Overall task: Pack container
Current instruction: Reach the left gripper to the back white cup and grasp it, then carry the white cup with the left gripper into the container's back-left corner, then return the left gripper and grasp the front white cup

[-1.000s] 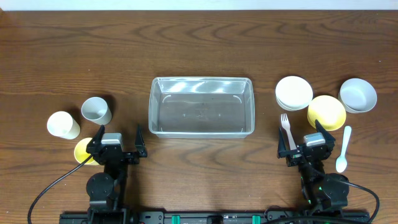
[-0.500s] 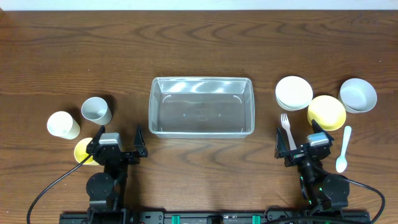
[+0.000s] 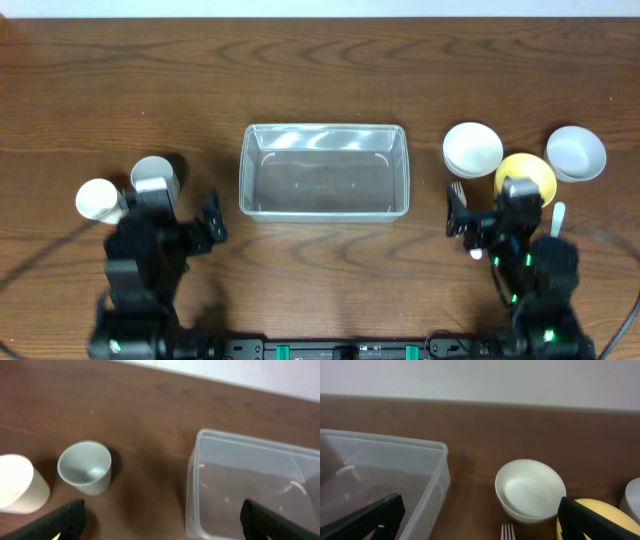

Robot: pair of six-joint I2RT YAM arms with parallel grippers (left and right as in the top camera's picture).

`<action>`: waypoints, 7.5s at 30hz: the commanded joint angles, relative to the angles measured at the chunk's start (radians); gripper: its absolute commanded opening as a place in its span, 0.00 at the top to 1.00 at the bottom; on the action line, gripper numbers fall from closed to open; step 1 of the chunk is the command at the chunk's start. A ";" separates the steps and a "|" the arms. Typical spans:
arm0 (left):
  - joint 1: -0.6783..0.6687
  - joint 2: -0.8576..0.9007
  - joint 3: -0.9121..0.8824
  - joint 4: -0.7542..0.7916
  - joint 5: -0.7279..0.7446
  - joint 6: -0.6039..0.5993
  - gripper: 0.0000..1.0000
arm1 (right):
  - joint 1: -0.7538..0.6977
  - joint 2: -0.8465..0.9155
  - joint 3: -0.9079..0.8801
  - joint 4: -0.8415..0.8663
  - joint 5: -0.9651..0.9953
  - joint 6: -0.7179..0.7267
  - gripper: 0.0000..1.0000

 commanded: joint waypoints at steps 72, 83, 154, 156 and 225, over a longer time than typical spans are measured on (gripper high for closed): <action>0.184 1.235 0.624 -0.301 -0.027 -0.068 0.81 | 0.004 0.671 0.534 -0.537 -0.070 0.035 0.01; 0.184 1.235 0.624 -0.302 -0.027 -0.068 0.94 | 0.004 0.671 0.534 -0.540 -0.070 0.035 0.01; -0.371 1.437 0.938 -0.459 -0.016 0.030 0.53 | 0.003 0.671 0.533 -0.560 -0.069 0.031 0.01; -0.371 1.410 0.958 -0.481 -0.024 0.030 0.50 | 0.003 0.671 0.533 -0.559 -0.069 0.031 0.01; 0.462 1.304 0.703 -0.381 -0.094 -0.192 0.76 | 0.004 0.671 0.533 -0.581 -0.050 0.024 0.01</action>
